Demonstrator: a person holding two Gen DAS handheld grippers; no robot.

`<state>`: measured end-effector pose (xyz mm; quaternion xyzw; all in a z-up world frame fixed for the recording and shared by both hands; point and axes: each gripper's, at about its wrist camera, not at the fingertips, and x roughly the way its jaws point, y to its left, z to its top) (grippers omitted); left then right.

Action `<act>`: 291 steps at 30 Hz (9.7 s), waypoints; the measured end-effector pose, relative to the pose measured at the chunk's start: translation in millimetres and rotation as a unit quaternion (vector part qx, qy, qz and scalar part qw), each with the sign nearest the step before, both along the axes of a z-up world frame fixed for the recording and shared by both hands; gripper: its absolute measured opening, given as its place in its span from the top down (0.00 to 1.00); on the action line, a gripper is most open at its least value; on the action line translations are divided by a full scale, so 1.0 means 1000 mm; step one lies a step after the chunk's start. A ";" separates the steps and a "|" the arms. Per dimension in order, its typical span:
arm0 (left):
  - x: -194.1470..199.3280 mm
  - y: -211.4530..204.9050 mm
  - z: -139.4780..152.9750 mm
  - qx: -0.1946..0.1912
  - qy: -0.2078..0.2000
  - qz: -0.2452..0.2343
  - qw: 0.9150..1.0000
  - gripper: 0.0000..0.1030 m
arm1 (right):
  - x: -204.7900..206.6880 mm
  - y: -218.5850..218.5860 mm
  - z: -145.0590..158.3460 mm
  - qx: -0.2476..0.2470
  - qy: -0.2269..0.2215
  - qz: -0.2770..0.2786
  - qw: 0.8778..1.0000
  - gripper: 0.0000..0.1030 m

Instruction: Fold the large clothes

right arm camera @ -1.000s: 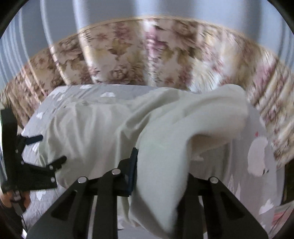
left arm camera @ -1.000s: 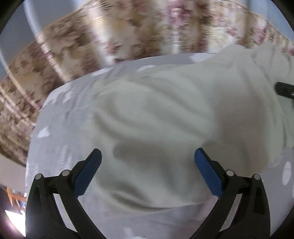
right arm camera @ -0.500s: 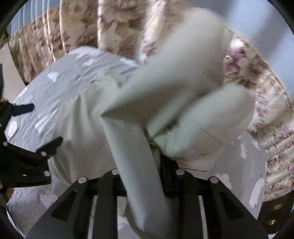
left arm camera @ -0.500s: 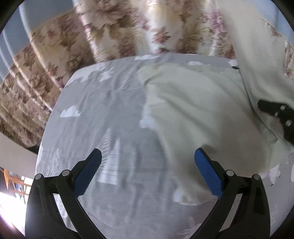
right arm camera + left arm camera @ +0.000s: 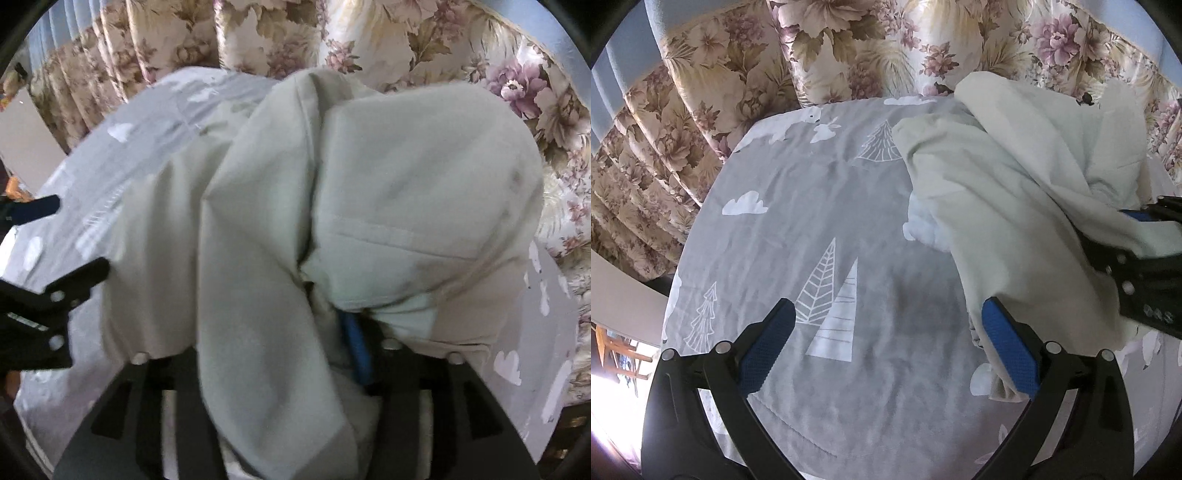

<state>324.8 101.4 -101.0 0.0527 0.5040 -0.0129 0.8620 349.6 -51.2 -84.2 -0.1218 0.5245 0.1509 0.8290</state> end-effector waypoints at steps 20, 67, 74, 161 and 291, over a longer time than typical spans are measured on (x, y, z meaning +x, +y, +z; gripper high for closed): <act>-0.013 -0.037 0.027 -0.012 -0.024 -0.043 0.999 0.03 | -0.048 -0.156 0.082 0.146 -0.100 -0.167 0.970 0.21; 0.003 -0.128 0.054 0.000 -0.052 -0.177 0.983 0.93 | -0.030 -0.141 0.036 0.186 -0.064 -0.083 0.977 0.55; 0.011 -0.059 0.039 -0.036 -0.020 -0.129 0.991 0.95 | -0.024 -0.082 0.057 0.177 -0.076 -0.021 0.981 0.55; 0.018 0.013 -0.017 -0.203 0.028 -0.108 0.973 0.91 | 0.020 -0.031 -0.001 0.061 -0.043 0.005 0.997 0.87; -0.033 -0.071 0.020 -0.182 -0.040 -0.166 0.968 0.71 | -0.061 -0.109 0.035 0.269 -0.100 -0.021 0.958 0.68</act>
